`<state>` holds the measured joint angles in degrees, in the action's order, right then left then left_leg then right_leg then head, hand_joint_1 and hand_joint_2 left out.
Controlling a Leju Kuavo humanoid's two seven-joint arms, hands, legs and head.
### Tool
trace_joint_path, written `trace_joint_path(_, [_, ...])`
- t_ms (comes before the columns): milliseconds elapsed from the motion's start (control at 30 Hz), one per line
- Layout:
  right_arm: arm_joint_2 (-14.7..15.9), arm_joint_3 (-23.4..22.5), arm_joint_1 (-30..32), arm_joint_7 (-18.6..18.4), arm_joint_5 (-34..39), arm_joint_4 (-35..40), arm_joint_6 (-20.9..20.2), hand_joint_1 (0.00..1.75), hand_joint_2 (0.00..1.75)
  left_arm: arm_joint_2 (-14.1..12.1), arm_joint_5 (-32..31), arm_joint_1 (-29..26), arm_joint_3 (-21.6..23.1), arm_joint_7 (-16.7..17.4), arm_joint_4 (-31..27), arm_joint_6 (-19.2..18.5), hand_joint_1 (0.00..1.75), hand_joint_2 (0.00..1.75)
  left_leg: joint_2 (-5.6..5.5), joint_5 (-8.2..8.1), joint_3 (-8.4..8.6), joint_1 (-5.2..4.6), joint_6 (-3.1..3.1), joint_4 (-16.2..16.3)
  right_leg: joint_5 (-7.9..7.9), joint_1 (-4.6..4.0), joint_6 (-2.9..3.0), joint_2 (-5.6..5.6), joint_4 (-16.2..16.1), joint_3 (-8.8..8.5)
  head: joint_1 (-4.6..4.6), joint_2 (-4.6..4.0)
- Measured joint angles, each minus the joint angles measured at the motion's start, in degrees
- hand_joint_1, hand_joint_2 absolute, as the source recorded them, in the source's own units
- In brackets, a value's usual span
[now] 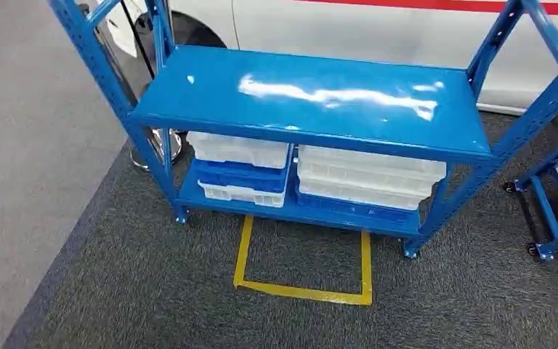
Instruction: Take the parts from the cabinet and place them on the table.
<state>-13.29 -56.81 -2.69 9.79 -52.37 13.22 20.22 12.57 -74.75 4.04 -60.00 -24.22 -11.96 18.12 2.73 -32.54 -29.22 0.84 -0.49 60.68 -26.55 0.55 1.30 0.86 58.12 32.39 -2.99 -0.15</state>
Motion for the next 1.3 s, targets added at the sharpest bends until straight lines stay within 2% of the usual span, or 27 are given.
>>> trace_joint_path(33, [0.0, 0.0, -0.2, -0.1, 0.0, 0.0, 0.0, 0.00, 0.00, 0.0, 0.0, -0.1, 0.0, 0.0, 0.0, -0.1, 0.00, 0.00, -1.39, -2.51, -2.20, 0.04, -0.12, 4.7, -0.01, -0.02, 0.27, -0.37, 0.0, 0.10, 0.07, 0.00])
trace_joint_path(67, [0.0, 0.0, -0.2, -0.2, -0.1, 0.0, 0.1, 0.00, 0.00, 0.0, 0.0, -0.2, 0.0, 0.0, 0.0, -0.1, 0.00, 0.00, -2.03, -4.55, -4.53, 0.04, -0.19, 9.5, -0.07, -0.10, 0.47, -0.75, 0.0, 0.09, 0.11, 0.00])
trace_joint_path(100, [0.0, 0.0, -0.1, -0.5, -0.3, 0.0, 0.0, 0.00, 0.00, 0.0, -0.1, -0.3, 0.0, 0.0, 0.0, -0.1, 0.00, 0.00, -2.26, -5.70, -6.85, 0.01, -0.24, 13.9, -0.11, -0.21, 0.53, -1.36, 0.1, 0.07, 0.09, 0.00])
trace_joint_path(133, [0.0, 0.0, -0.1, -0.6, -0.4, 0.0, -0.1, 0.00, 0.00, 0.0, -0.2, -0.3, 0.0, 0.0, 0.0, -0.1, 0.00, 0.00, -2.27, -5.19, -7.91, 0.02, -0.25, 15.3, -0.17, -0.28, 0.59, -1.87, 0.2, 0.01, 0.09, 0.00])
trace_joint_path(167, [0.0, 0.0, -0.1, -0.9, -0.7, 0.0, -0.2, 0.00, 0.00, 0.0, -0.2, -0.4, 0.0, 0.1, 0.0, -0.1, 0.00, 0.00, -2.27, -3.36, -7.60, 0.01, -0.15, 13.8, -0.29, -0.28, 0.60, -2.24, 0.3, -0.09, 0.11, 0.00])
trace_joint_path(233, [0.0, 0.0, -0.1, -1.7, -0.9, 0.0, -0.3, 0.00, 0.00, 0.0, -0.3, -0.5, 0.0, 0.1, 0.0, -0.1, 0.00, 0.00, -2.38, 2.59, -4.07, 0.02, 0.26, 4.6, -0.67, -0.28, 0.33, -2.95, 0.7, -0.39, 0.11, 0.00])
trace_joint_path(267, [0.0, 0.0, -0.1, -2.3, -1.1, 0.0, -0.3, 0.00, 0.00, 0.0, -0.4, -0.4, 0.0, 0.1, 0.0, -0.1, 0.00, 0.00, -2.71, 4.92, -2.28, 0.02, 0.59, 0.0, -0.86, -0.28, 0.08, -3.10, 0.9, -0.48, 0.09, 0.00])
trace_joint_path(300, [-0.1, 0.0, -0.1, -3.1, -1.2, 0.0, -0.2, 0.00, 0.00, 0.0, -0.5, -0.4, 0.0, 0.1, 0.0, -0.1, 0.00, 0.00, -3.19, 4.23, -1.77, -0.28, 0.74, -1.6, -1.08, -0.67, -0.26, -3.16, 1.2, -0.31, 0.09, 0.00])
trace_joint_path(333, [-0.1, 0.0, -0.2, -3.8, -1.4, 0.0, -0.1, 0.00, 0.00, 0.0, -0.7, -0.2, 0.0, 0.1, 0.0, -0.1, 0.00, 0.00, -3.17, 4.27, -1.62, -0.24, 0.88, -2.0, -1.08, -0.59, -0.59, -3.30, 1.3, -0.02, 0.04, 0.00])
trace_joint_path(367, [-0.1, 0.0, -0.2, -4.0, -1.5, 0.0, 0.0, 0.00, 1.75, 0.0, -0.8, -0.2, 0.0, 0.1, 0.0, -0.1, 0.00, 0.00, -3.17, 4.32, -1.78, -0.34, 1.08, -2.1, -0.99, -0.47, -0.90, -3.28, 1.2, 0.06, 0.04, 0.00])
trace_joint_path(400, [-0.1, 0.0, -0.2, -4.3, -1.7, 0.0, 0.0, 0.00, 1.75, -0.1, -0.9, -0.2, 0.0, 0.1, 0.0, -0.1, 0.00, 0.00, -3.15, 4.41, -1.79, -0.39, 1.33, -2.0, -0.85, -0.30, -1.18, -3.29, 1.1, 0.02, 0.04, 0.00])
trace_joint_path(433, [-0.1, 0.0, -0.1, -4.4, -1.7, 0.0, 0.0, 0.00, 1.75, -0.1, -0.9, -0.2, 0.0, 0.1, 0.0, -0.1, 0.00, 0.00, -3.07, 4.67, -1.71, -0.22, 1.81, -2.5, -0.88, -0.53, -1.55, -3.39, 1.1, -0.02, 0.07, 0.00])
trace_joint_path(467, [-0.1, 0.0, -0.2, -4.4, -1.9, 0.0, 0.0, 0.00, 1.75, 0.0, -0.9, -0.2, 0.0, 0.1, 0.0, -0.1, 0.00, 0.00, -2.74, 5.07, -1.45, 0.00, 2.40, -3.0, -1.49, -0.19, -1.84, -2.67, 1.7, 0.03, 0.04, 0.00])
trace_joint_path(500, [-0.1, 0.0, -0.2, -4.4, -2.1, 0.0, -0.1, 0.00, 1.75, 0.0, -0.9, -0.2, 0.0, 0.1, 0.0, -0.1, 0.00, 0.00, -2.69, 5.13, -1.42, -0.04, 2.72, -3.1, -2.97, -0.26, -2.04, -1.83, 3.5, 0.86, 0.00, 0.00])
trace_joint_path(567, [-0.1, 0.0, -0.2, -4.3, -2.2, 0.0, -0.7, 0.00, 1.75, 0.0, -0.9, -0.2, 0.0, 0.1, 0.0, -0.1, 0.00, 0.00, -2.30, 5.10, -1.57, -0.07, 2.96, -3.1, -7.47, -0.05, -2.52, -1.57, 11.9, 4.94, 0.02, 0.00])
trace_joint_path(600, [-0.1, 0.0, -0.2, -4.2, -2.1, 0.0, -1.0, 0.00, 1.75, 0.0, -0.9, -0.3, 0.0, 0.1, 0.0, -0.1, 0.00, 0.00, -2.00, 5.04, -1.59, -0.10, 3.14, -3.1, -9.00, 0.13, -2.90, -1.56, 16.2, 7.05, 0.04, 0.00])
trace_joint_path(633, [-0.1, 0.0, -0.2, -4.1, -2.1, 0.0, -1.1, 0.00, 1.75, 0.0, -0.9, -0.3, 0.0, 0.1, 0.0, -0.1, 0.00, 0.00, -1.87, 5.02, -1.58, -0.10, 3.17, -3.1, -9.12, 0.41, -3.27, -1.55, 18.5, 8.21, 0.04, 0.00])
trace_joint_path(667, [-0.1, 0.0, -0.1, -4.0, -2.1, 0.0, -1.0, 0.00, 1.75, 0.0, -0.9, -0.3, 0.0, 0.1, 0.0, -0.1, 0.00, 0.00, -1.81, 4.97, -1.49, -0.07, 3.22, -3.0, -7.71, 0.82, -3.68, -1.50, 17.6, 7.86, 0.02, 0.00])
trace_joint_path(700, [-0.1, 0.0, -0.1, -4.0, -2.2, 0.0, -0.9, 0.00, 1.75, 0.0, -0.9, -0.3, 0.0, 0.1, 0.0, -0.1, 0.00, 0.00, -1.81, 4.88, -1.40, -0.02, 3.20, -3.0, -5.48, 1.22, -4.05, -1.40, 14.4, 6.30, 0.04, 0.00])
trace_joint_path(733, [0.0, 0.0, -0.1, -4.1, -2.2, 0.0, -0.5, 0.00, 1.75, 0.0, -0.9, -0.3, 0.0, 0.0, 0.0, -0.1, 0.00, 1.75, -1.83, 4.71, -1.32, 0.16, 3.03, -2.7, -2.83, 1.58, -4.38, -1.22, 9.5, 3.82, 0.02, 0.00])
trace_joint_path(767, [0.0, 0.0, -0.1, -4.1, -2.3, 0.0, -0.1, 0.00, 1.75, 0.0, -0.9, -0.3, 0.0, 0.0, 0.0, -0.1, 0.00, 1.75, -1.87, 4.38, -1.30, 0.30, 2.72, -2.3, -0.22, 1.99, -4.87, -0.87, 3.5, 0.82, 0.02, 0.00])
trace_joint_path(800, [-0.2, 0.0, -0.1, -4.3, -2.3, -0.1, 0.0, 0.00, 1.75, -0.1, -0.9, -0.3, 0.0, 0.0, 0.0, -0.1, 0.00, 1.75, -1.92, 4.04, -1.52, -0.01, 2.31, -1.9, -1.65, 1.87, -5.17, -0.89, 1.6, -0.16, -0.04, 0.00])
trace_joint_path(833, [-0.3, 0.0, -0.2, -4.3, -2.4, -0.1, 0.1, 0.00, 1.75, -0.1, -0.8, -0.2, 0.0, 0.0, 0.0, 0.0, 0.00, 1.75, -1.97, 3.70, -1.69, -0.22, 1.90, -1.4, -0.66, 1.62, -3.85, -1.28, 1.3, 0.06, 0.13, 0.00])
trace_joint_path(867, [-0.3, 0.0, -0.3, -4.4, -2.4, -0.1, 0.2, 0.00, 1.75, -0.1, -0.9, -0.2, 0.0, -0.2, 0.0, 0.0, 0.00, 1.75, -1.96, 3.83, -1.67, -0.41, 1.82, -1.6, -1.00, 1.60, -3.71, -1.25, 1.4, 0.08, 0.26, 0.00])
trace_joint_path(1000, [-0.3, 0.0, -0.2, -4.5, -2.7, -0.1, 0.7, 0.00, 1.75, -0.1, -1.7, -0.2, 0.2, -0.6, 0.0, -0.2, 0.00, 1.75, -2.00, 4.07, -1.43, -0.04, 1.40, -2.1, -1.09, 1.01, -3.29, -1.25, 1.4, 0.12, 0.26, 0.00])
trace_joint_path(1233, [-0.2, 0.0, -0.4, -4.6, -2.8, 0.0, 0.7, 0.00, 1.75, -0.1, -2.0, -0.2, 0.9, -0.5, 0.0, -0.3, 0.00, 1.75, -2.01, 4.17, -1.27, 0.13, 0.96, -2.4, -1.18, 0.83, -3.02, -1.25, 1.4, 0.07, 0.26, 0.00])
trace_joint_path(1300, [0.2, 0.9, -0.2, -4.8, -1.7, 0.1, 0.1, 0.00, 1.75, -0.2, -0.6, -0.5, 2.3, 0.1, 0.0, -0.4, 0.00, 1.75, -2.01, 4.17, -1.25, 0.13, 0.95, -2.4, -1.18, 0.83, -3.01, -1.25, 1.4, 0.05, 0.26, 0.00])
